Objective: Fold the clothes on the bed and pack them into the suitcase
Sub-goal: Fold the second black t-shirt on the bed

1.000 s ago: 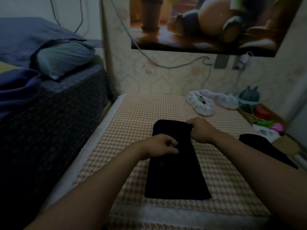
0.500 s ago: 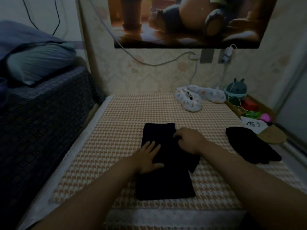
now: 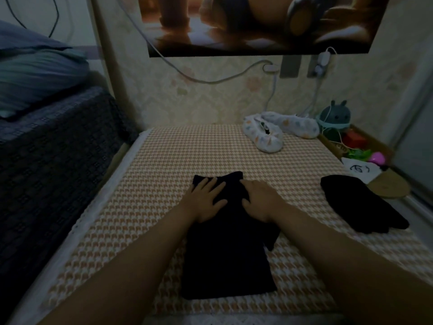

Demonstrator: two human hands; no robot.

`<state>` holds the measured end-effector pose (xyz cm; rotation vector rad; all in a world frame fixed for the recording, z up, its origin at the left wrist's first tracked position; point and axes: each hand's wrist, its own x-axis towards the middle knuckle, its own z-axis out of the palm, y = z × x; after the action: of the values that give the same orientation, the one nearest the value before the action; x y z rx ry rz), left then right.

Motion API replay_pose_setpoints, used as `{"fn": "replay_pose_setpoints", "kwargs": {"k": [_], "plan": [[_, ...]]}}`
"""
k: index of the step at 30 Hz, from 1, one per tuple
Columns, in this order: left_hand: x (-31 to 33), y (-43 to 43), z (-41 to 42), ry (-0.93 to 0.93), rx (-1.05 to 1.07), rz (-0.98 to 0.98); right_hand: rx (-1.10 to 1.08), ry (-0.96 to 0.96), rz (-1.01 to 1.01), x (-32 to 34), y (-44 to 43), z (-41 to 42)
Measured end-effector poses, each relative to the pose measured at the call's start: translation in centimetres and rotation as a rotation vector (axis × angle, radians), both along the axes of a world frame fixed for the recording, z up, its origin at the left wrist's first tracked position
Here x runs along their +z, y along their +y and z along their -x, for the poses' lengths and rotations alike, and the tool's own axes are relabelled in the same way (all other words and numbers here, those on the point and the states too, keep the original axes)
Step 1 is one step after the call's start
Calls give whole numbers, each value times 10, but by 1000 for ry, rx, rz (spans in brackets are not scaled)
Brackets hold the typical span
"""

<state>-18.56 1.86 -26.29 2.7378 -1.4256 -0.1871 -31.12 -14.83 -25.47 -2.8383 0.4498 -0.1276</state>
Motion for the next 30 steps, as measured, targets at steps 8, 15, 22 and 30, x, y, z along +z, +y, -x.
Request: {"fn": "replay_pose_setpoints", "kwargs": {"k": [8, 15, 22, 30], "plan": [[8, -16, 31, -219, -35, 49, -146, 143, -225, 21, -28, 28], [31, -20, 114, -83, -396, 156, -228, 137, -336, 27, -29, 47], [45, -19, 131, 25, -232, 303, -392, -98, -602, 54, -14, 47], [82, 36, 99, 829, 482, 135, -180, -229, -1289, 80, 33, 17]]}}
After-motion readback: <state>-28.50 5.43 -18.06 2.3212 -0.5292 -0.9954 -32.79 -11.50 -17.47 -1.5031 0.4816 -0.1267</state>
